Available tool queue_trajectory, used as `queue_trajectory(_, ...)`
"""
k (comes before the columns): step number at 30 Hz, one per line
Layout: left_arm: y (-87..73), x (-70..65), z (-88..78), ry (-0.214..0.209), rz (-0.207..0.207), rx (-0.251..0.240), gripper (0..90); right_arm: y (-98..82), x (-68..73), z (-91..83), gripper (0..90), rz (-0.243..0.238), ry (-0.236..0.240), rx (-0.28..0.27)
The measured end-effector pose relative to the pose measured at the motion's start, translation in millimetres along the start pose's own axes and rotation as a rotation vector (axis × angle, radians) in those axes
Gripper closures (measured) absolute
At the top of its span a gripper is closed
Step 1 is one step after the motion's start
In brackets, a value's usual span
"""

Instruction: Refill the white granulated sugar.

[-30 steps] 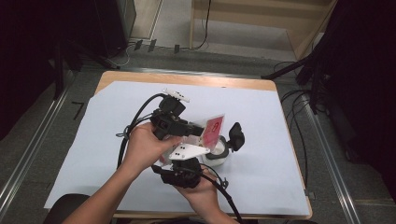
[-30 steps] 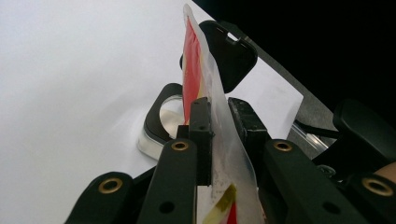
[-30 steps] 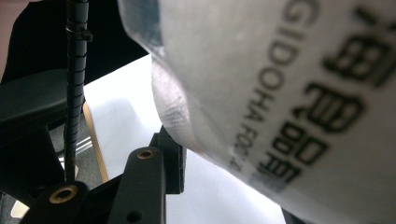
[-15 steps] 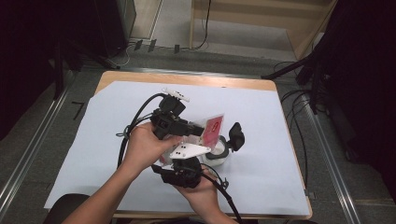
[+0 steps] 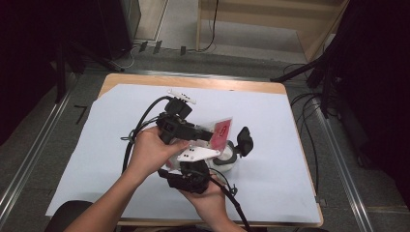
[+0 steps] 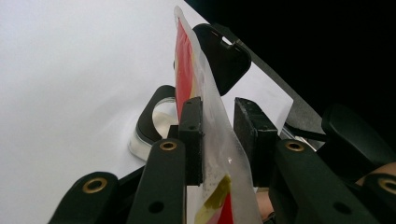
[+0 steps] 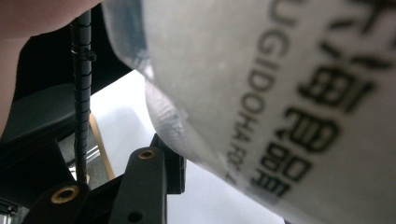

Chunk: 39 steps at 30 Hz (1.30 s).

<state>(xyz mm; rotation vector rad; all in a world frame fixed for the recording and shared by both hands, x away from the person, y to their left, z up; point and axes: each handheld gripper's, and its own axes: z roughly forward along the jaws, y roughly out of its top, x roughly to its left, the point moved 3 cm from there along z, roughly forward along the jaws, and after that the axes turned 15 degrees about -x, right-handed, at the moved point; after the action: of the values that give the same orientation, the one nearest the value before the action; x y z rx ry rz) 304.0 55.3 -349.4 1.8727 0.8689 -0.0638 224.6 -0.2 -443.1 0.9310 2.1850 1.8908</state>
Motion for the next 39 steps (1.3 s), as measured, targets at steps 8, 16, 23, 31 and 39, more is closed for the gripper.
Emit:
queue_trajectory(8, 1.5, 2.3, 0.6, -0.004, 0.000, 0.007, 74.2, 0.4, 0.2, -0.6, 63.3, -0.016, 0.010, 0.003)
queue_trajectory(16, 1.7, 4.8, 1.2, -0.003, -0.016, 0.009, 74.2, 1.7, -0.1, -0.3, 63.4, -0.033, 0.005, 0.023)
queue_trajectory(23, 0.9, 2.9, 1.0, -0.008, -0.010, 0.008, 74.0, 0.8, 0.0, -0.5, 63.4, -0.041, 0.008, 0.020)
queue_trajectory(31, 1.1, 3.0, 1.2, -0.003, -0.015, 0.006, 74.1, 2.0, -1.1, -0.6, 63.5, -0.049, 0.016, 0.032)
queue_trajectory(39, 1.1, 3.1, 1.2, -0.002, -0.018, 0.010, 74.0, 2.4, -0.8, -0.4, 63.0, -0.040, 0.018, 0.039)
